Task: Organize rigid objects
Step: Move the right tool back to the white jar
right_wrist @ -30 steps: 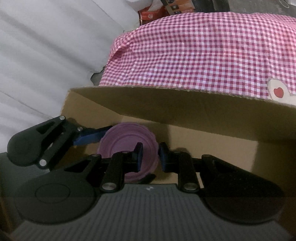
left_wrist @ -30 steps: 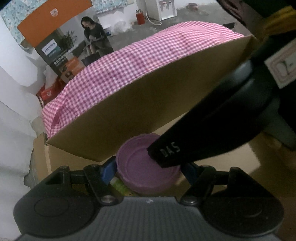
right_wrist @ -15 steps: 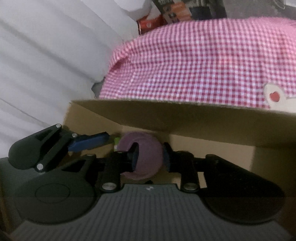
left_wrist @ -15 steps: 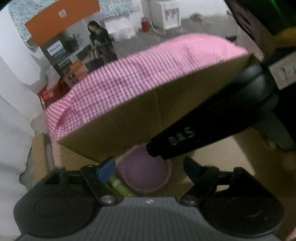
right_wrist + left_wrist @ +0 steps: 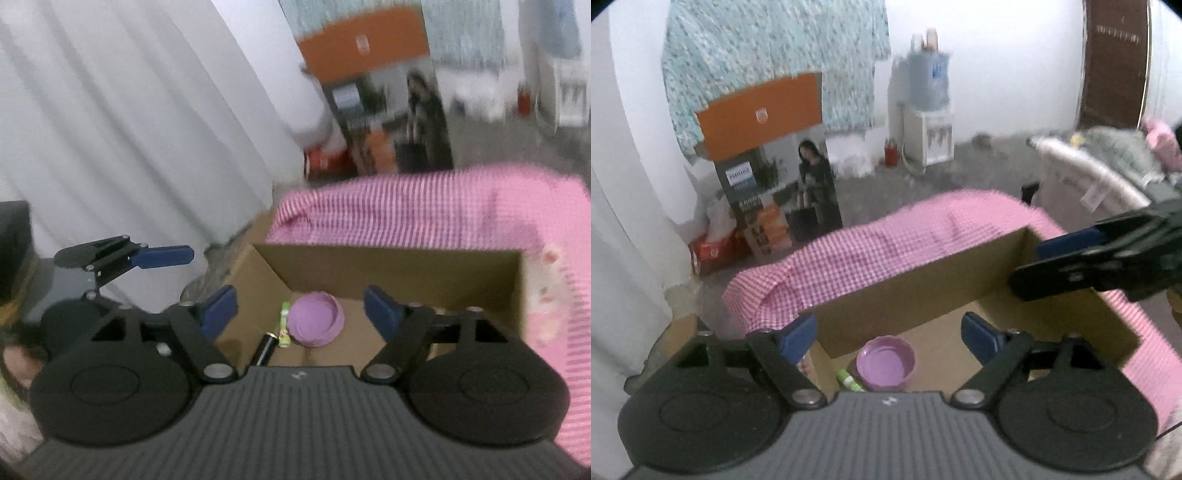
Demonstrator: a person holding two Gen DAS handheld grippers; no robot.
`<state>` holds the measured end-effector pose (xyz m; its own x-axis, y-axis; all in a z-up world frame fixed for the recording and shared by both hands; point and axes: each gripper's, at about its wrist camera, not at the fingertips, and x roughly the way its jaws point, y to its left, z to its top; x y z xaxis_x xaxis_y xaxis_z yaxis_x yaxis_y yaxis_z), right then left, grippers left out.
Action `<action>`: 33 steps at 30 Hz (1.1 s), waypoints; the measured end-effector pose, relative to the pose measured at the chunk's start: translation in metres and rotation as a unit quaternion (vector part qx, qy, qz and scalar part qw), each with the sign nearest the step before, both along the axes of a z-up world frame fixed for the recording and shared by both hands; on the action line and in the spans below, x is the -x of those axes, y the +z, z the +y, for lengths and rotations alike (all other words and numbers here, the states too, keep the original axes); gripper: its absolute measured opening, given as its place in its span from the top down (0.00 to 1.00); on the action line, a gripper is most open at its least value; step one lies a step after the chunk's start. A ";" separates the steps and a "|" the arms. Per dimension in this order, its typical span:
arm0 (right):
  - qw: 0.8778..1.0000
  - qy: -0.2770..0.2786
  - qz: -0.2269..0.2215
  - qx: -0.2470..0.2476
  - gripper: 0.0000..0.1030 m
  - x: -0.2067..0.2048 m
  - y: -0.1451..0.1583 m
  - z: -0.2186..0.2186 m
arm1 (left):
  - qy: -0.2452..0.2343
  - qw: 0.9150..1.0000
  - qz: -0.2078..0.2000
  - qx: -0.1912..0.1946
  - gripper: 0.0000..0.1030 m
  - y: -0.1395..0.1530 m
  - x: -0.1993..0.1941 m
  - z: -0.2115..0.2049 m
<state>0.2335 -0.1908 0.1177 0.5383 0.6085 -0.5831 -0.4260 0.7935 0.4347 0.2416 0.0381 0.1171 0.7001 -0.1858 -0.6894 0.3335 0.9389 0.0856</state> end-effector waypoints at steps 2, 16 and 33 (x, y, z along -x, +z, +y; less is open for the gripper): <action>0.999 -0.014 -0.041 -0.001 0.11 0.032 0.019 -0.013 | -0.005 1.000 -0.013 0.020 0.10 0.011 0.019 0.007; 0.973 -0.112 -0.124 0.157 0.01 0.198 -0.018 -0.028 | -0.016 0.989 0.061 0.132 0.02 -0.039 0.152 0.028; 0.977 -0.053 -0.138 0.156 0.01 0.267 -0.072 -0.013 | 0.012 0.984 0.050 0.171 0.00 -0.104 0.218 0.028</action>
